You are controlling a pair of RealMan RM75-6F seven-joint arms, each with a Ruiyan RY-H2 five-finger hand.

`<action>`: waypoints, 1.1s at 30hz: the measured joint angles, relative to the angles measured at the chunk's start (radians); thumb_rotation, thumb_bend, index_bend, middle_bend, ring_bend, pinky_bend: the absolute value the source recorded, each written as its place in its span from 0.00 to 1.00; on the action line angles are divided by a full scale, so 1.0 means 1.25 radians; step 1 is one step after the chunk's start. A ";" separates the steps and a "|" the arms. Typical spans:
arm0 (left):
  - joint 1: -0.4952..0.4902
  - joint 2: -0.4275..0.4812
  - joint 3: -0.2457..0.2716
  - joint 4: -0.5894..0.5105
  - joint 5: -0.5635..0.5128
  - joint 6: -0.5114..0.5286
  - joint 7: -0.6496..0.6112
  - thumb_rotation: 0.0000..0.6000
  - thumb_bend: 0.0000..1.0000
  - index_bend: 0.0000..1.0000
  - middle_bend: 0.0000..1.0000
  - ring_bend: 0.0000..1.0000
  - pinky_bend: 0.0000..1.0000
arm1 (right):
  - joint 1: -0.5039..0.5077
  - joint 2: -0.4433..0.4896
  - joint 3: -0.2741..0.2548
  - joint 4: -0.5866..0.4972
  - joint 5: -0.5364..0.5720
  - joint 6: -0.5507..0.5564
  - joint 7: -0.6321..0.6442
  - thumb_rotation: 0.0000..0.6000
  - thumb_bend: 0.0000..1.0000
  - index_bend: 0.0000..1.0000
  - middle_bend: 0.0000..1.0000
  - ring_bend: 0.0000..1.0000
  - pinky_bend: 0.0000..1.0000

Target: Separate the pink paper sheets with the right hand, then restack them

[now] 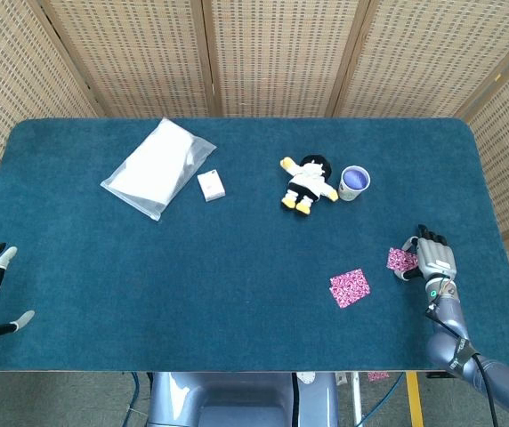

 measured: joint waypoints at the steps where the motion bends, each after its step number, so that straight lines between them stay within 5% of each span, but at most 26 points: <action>1: 0.000 0.000 0.000 0.000 0.000 0.000 0.000 1.00 0.00 0.00 0.00 0.00 0.00 | 0.000 0.000 0.000 -0.001 -0.002 0.001 0.001 1.00 0.44 0.57 0.00 0.00 0.00; 33: 0.000 0.000 0.000 -0.001 -0.001 -0.001 0.002 1.00 0.00 0.00 0.00 0.00 0.00 | -0.014 0.022 -0.001 -0.043 -0.044 0.024 0.011 1.00 0.44 0.57 0.00 0.00 0.00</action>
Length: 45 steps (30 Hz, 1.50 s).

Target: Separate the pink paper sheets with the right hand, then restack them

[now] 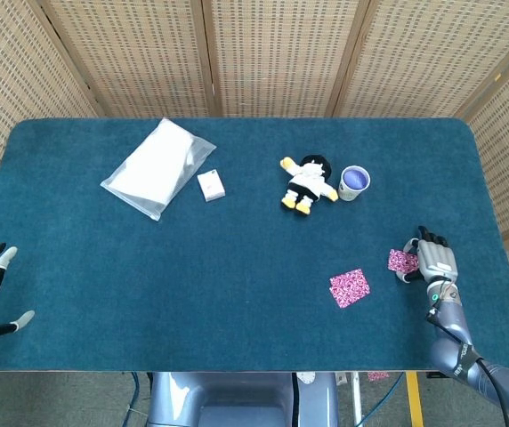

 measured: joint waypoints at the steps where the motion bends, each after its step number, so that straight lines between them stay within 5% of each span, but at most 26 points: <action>1: 0.000 0.000 0.000 0.000 0.000 0.000 0.000 1.00 0.00 0.00 0.00 0.00 0.00 | 0.000 0.001 0.000 -0.001 -0.001 0.000 0.000 1.00 0.44 0.57 0.00 0.00 0.00; 16: 0.000 0.001 0.000 -0.002 -0.002 -0.001 0.001 1.00 0.00 0.00 0.00 0.00 0.00 | -0.004 0.048 0.005 -0.096 -0.064 0.025 0.013 1.00 0.43 0.57 0.00 0.00 0.00; 29: 0.000 0.001 0.000 -0.002 -0.002 -0.001 0.002 1.00 0.00 0.00 0.00 0.00 0.00 | -0.013 0.099 -0.026 -0.255 -0.272 0.069 0.046 1.00 0.40 0.57 0.00 0.00 0.00; 45: 0.000 0.001 0.000 0.000 0.000 -0.001 -0.002 1.00 0.00 0.00 0.00 0.00 0.00 | 0.018 0.087 -0.094 -0.283 -0.470 0.064 0.034 1.00 0.39 0.57 0.00 0.00 0.00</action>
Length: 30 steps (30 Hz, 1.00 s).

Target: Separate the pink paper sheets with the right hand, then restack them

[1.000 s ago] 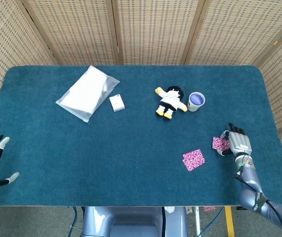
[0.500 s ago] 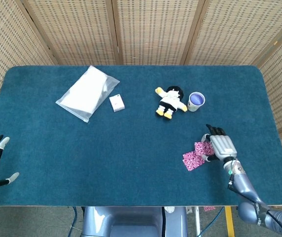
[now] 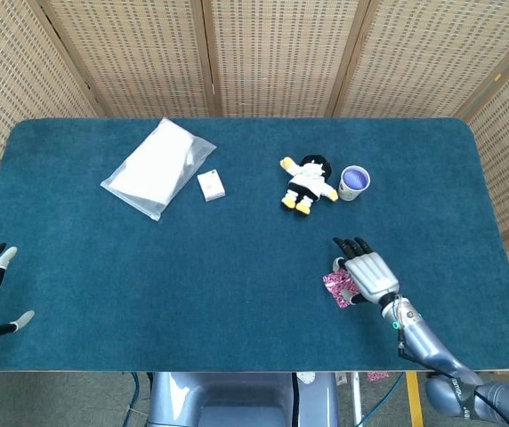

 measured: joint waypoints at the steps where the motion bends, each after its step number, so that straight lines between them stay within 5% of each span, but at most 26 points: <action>1: 0.000 0.000 0.000 0.000 0.000 0.000 0.000 1.00 0.00 0.00 0.00 0.00 0.00 | 0.001 -0.003 -0.002 0.001 -0.001 -0.002 -0.002 1.00 0.39 0.57 0.00 0.00 0.00; 18: 0.000 0.000 0.000 0.000 0.000 0.000 -0.001 1.00 0.00 0.00 0.00 0.00 0.00 | 0.008 -0.030 -0.008 0.048 0.009 -0.006 -0.025 1.00 0.37 0.57 0.00 0.00 0.00; 23: 0.000 0.000 0.000 0.000 0.000 0.000 0.001 1.00 0.00 0.00 0.00 0.00 0.00 | 0.006 -0.025 -0.012 0.051 0.012 -0.010 -0.022 1.00 0.30 0.47 0.00 0.00 0.00; 30: 0.000 0.000 0.000 -0.001 -0.001 0.000 0.003 1.00 0.00 0.00 0.00 0.00 0.00 | 0.004 -0.023 -0.019 0.047 0.017 -0.008 -0.043 1.00 0.26 0.44 0.00 0.00 0.00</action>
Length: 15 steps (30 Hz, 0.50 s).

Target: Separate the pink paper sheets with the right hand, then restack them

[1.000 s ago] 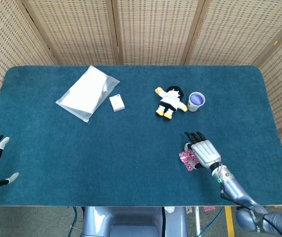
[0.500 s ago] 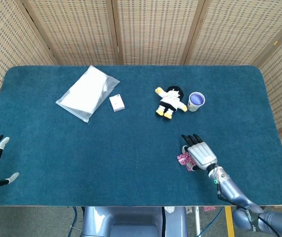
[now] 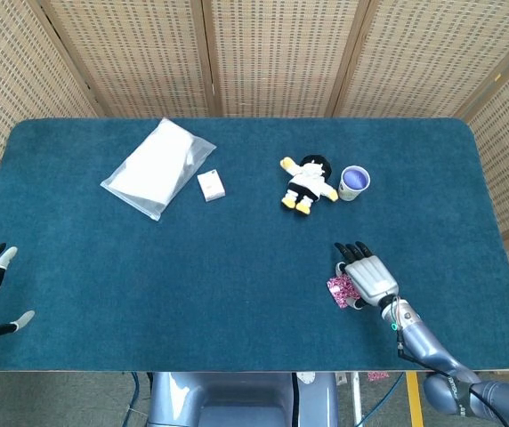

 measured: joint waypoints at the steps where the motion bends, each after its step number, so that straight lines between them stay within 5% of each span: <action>1: 0.000 0.000 0.000 0.000 0.000 0.000 0.000 1.00 0.00 0.00 0.00 0.00 0.00 | 0.000 0.000 0.000 -0.001 0.004 0.000 -0.005 1.00 0.26 0.44 0.00 0.00 0.00; 15: 0.000 0.001 0.000 0.000 0.000 -0.001 -0.002 1.00 0.00 0.00 0.00 0.00 0.00 | 0.001 -0.002 0.006 -0.002 0.055 0.005 -0.050 1.00 0.26 0.38 0.00 0.00 0.00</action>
